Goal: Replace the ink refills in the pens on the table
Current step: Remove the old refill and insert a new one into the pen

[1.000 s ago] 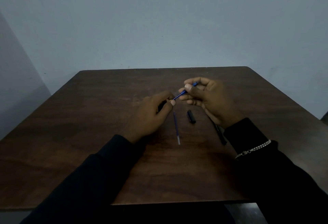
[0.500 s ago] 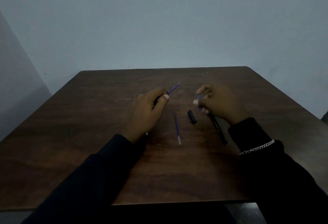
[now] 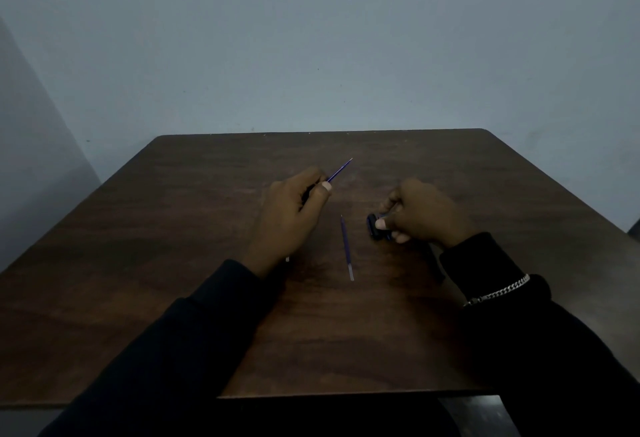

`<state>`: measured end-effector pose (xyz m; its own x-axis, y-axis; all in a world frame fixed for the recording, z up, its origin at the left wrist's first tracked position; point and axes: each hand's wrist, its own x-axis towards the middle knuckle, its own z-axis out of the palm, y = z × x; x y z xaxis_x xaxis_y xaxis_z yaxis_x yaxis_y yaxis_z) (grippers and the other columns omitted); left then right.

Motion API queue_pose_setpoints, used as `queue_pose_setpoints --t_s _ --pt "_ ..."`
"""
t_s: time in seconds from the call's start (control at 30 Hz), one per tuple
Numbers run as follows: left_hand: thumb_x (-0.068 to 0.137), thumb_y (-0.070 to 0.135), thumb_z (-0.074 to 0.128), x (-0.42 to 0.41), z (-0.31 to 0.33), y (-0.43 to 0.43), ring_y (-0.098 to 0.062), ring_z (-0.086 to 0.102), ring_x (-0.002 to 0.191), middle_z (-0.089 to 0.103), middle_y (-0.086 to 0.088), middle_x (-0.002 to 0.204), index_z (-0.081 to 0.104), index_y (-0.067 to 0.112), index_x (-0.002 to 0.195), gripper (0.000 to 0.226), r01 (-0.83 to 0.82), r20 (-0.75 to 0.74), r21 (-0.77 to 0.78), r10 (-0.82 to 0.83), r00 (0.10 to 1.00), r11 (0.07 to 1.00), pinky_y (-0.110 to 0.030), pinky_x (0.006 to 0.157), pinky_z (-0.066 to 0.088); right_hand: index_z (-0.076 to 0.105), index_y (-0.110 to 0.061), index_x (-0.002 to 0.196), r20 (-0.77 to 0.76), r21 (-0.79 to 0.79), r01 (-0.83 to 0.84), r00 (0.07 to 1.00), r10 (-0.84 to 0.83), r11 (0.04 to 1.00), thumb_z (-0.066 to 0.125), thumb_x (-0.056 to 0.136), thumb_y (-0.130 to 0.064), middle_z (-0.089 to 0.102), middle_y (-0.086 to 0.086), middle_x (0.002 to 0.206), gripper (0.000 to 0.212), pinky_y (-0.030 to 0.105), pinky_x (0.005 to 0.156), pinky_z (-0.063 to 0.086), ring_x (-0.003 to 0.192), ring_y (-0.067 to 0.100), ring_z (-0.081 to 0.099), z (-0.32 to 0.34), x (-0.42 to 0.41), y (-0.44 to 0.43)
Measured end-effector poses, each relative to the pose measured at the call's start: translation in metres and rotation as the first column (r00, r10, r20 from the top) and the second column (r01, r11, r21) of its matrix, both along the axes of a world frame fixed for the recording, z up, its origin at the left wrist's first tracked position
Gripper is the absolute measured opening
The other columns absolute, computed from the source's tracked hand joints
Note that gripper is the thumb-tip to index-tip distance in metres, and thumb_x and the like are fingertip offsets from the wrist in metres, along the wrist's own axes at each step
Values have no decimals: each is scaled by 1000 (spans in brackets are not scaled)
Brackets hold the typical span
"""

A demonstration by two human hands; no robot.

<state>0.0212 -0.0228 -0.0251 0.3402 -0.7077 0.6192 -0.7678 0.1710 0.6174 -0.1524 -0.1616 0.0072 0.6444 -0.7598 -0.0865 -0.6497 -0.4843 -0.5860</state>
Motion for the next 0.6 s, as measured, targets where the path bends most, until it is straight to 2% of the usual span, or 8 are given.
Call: queue_pose_setpoints --t_s 0.3,0.4,0.47,0.5,0.6 --pt "105 24 51 -1 2 2 -25 53 59 57 -12 65 61 11 85 26 2 -3 24 -2 1000 1000 -43 57 43 70 -2 100 27 45 50 998 -52 998 70 96 -14 72 10 71 14 20 45 52 50 11 68 -1 1 -2" --pt "106 21 52 -3 3 3 -26 54 60 57 -13 66 61 10 85 25 10 -4 32 -10 1000 999 -43 57 44 72 5 96 76 -75 67 995 -62 995 65 99 -20 67 1 63 26 13 43 48 49 10 64 0 0 0" --pt "106 26 50 -3 2 3 -26 54 60 58 -13 66 61 11 87 27 13 -6 46 -13 1000 999 -45 58 45 74 2 92 216 -180 75 976 -35 981 64 99 -26 64 -5 62 31 11 44 45 51 7 59 3 0 5" --pt "105 29 49 -3 2 2 -25 55 60 59 -12 67 62 12 87 28 15 -6 55 -15 1000 998 -46 59 46 75 -4 91 323 -170 71 946 -12 983 66 98 -29 65 -5 65 28 13 50 47 53 7 60 5 -1 9" --pt "104 32 49 -5 0 2 -25 56 60 59 -11 66 63 14 88 28 38 -14 70 -37 999 997 -48 58 48 76 -15 96 579 57 -90 814 40 994 72 94 -27 74 6 78 13 24 60 56 65 9 69 11 0 15"
